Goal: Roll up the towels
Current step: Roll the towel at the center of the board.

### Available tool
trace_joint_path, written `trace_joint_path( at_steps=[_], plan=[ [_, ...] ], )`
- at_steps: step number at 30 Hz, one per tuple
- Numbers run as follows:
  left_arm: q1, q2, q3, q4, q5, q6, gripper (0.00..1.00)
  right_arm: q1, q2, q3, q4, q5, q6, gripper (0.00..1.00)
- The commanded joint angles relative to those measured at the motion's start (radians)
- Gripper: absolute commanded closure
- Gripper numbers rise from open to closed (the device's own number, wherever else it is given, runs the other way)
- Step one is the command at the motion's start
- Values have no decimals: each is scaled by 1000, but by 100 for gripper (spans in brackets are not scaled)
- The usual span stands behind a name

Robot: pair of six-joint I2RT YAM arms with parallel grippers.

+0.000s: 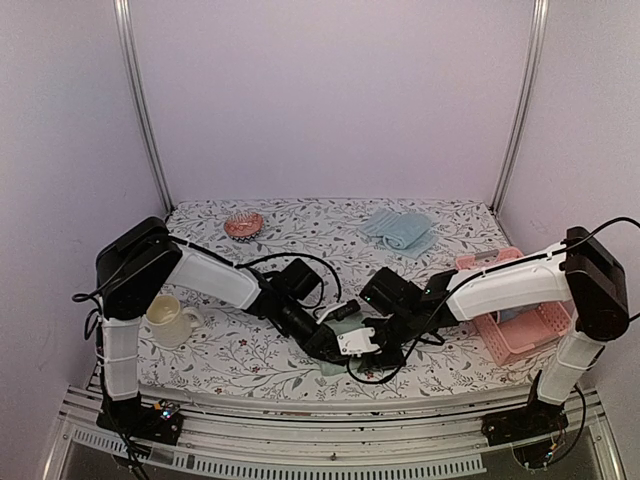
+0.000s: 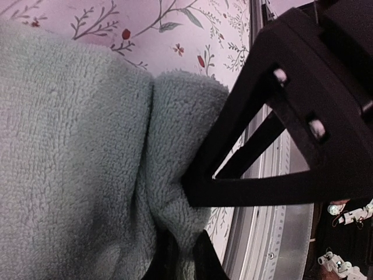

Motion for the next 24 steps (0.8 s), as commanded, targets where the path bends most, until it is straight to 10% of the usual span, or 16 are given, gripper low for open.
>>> trace_joint_path(
  at_steps=[1,10,15,24],
  plan=[
    [19,46,-2,-95,-36,11,99,5,43,-35,73,108,-17,65],
    [38,54,14,-115,-3,20,99,7,46,-88,163,235,-48,65],
    [50,25,15,-124,-28,23,91,8,89,-87,106,200,-85,92],
    [47,-393,-266,108,-369,-60,66,-1,146,32,-177,-34,-45,97]
  ],
)
